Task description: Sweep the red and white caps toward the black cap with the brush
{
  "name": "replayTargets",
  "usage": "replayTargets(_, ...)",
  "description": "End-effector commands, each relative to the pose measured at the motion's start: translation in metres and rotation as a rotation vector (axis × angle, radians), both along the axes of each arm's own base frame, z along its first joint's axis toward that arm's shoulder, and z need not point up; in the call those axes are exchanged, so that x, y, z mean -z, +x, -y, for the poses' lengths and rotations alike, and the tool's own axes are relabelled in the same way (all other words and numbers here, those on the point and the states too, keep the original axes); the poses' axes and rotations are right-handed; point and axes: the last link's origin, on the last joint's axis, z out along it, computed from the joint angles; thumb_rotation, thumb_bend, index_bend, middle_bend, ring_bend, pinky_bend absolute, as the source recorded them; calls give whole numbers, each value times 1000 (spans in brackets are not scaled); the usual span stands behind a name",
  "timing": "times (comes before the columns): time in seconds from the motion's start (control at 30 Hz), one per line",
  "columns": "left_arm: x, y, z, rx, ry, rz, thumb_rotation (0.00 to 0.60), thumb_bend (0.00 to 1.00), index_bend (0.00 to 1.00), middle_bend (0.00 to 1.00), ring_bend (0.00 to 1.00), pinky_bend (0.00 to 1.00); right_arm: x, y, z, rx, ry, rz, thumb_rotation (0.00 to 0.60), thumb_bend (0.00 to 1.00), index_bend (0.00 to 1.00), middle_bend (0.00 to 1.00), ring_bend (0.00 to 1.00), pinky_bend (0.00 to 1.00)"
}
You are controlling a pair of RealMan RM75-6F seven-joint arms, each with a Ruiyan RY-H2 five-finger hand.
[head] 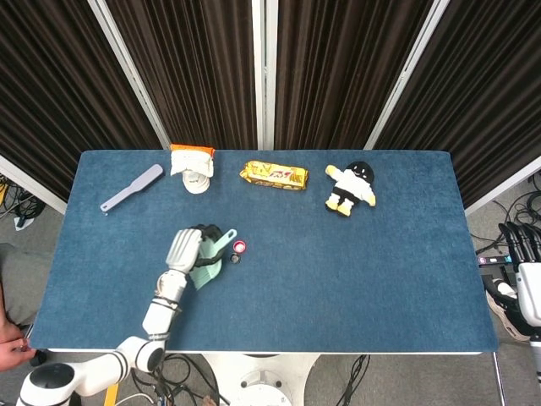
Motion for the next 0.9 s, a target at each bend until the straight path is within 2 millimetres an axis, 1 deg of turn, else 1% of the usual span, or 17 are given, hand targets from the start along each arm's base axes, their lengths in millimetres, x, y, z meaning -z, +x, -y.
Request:
replayTargets(0.03,11,15,-7,22,-23,4,600,527,573,639,461,477,-1,-1,-1,1,-5,0,600,192,0,67,0,0)
replayTargets(0.23,20,37,-21,58,-12,-11,600,529,573,640,461,477,-3,-3,-5,7,-11,4,600,194,0,67,0,0)
replayTargets(0.37,24,48,-27,72,-8,-14,600,527,573,640,461,479,-5,-5,-7,11,-17,8,600,194,0,67,0,0)
replayTargets(0.5,23,57,-31,86,5,-2,600,527,573,640,461,481,-6,-6,-9,11,-23,11,600,197,0,67,0,0)
replayTargets(0.6,12,58,-36,103,53,2,600,527,573,640,461,482,-7,-6,-9,11,-24,15,600,194,0,67,0,0)
replayTargets(0.67,-2,53,-40,112,94,-3,600,526,572,640,461,482,-6,-6,-8,6,-22,15,600,193,0,67,0,0)
replayTargets(0.8,-37,32,-43,123,144,-45,600,527,569,638,461,482,-4,-5,-5,-7,-12,18,600,199,0,67,0,0)
replayTargets(0.83,-48,21,-43,121,144,-77,600,527,569,636,461,479,-3,-5,-5,-10,-9,20,600,200,0,67,0,0)
replayTargets(0.9,-63,3,-40,115,128,-158,600,528,569,632,461,456,-2,-5,-4,-16,-5,23,600,198,0,67,0,0)
